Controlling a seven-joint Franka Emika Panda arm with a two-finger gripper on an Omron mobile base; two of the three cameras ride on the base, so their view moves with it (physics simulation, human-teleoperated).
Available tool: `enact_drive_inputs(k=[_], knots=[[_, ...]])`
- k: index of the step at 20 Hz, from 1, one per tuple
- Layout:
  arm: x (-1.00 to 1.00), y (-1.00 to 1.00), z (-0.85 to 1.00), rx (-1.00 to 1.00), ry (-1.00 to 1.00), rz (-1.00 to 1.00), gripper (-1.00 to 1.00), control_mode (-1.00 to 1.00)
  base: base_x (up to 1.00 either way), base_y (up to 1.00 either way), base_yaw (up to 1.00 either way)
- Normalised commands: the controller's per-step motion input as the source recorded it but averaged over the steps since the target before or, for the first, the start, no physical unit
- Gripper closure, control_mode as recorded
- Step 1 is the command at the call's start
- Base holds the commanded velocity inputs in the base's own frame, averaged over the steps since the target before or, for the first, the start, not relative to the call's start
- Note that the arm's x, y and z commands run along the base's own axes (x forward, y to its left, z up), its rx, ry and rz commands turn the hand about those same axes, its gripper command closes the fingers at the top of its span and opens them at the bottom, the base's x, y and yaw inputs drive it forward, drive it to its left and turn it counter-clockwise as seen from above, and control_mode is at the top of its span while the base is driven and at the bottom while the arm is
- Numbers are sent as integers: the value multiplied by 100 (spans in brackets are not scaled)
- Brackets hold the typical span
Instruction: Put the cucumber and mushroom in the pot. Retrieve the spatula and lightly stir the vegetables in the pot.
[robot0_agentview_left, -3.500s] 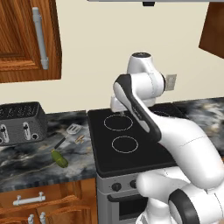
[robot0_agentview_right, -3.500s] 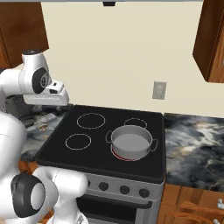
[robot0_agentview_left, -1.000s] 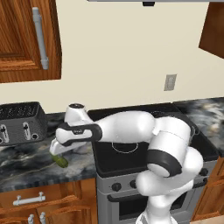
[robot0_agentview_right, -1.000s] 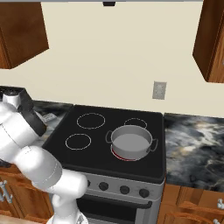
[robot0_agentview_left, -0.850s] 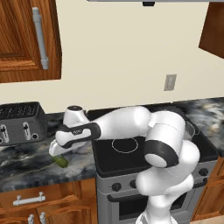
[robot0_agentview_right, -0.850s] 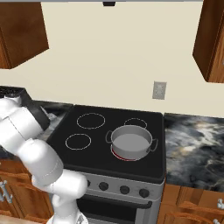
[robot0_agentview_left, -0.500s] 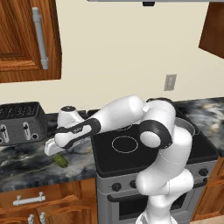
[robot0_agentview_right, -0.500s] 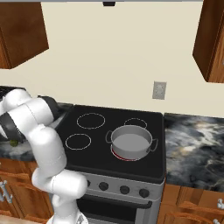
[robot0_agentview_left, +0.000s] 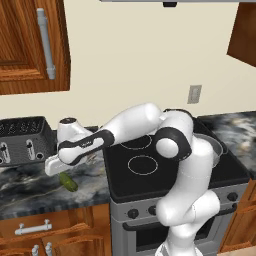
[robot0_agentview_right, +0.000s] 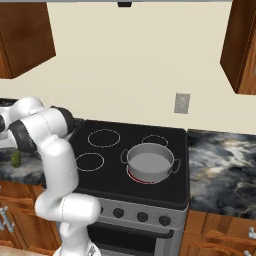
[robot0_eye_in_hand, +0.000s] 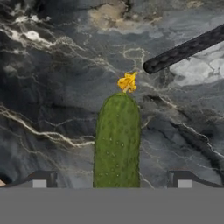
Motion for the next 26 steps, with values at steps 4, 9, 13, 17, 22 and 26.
enact_drive_inputs(k=[4, 9, 13, 17, 22, 26], knots=[[0, 0, -32, 0, 0, 0, -100, -100, 0, 0, 0], [0, -2, -51, 0, 0, 0, -100, -100, 0, 0, 0], [-2, -3, -41, 0, 0, 0, -100, -100, 0, 0, 0], [-5, -1, -12, 1, 0, 0, -100, -100, 0, 0, 0], [-1, 0, 0, 0, 0, 0, 100, -100, 0, 0, 0], [0, 0, 0, 0, 0, 0, 100, -100, 0, 0, 0]])
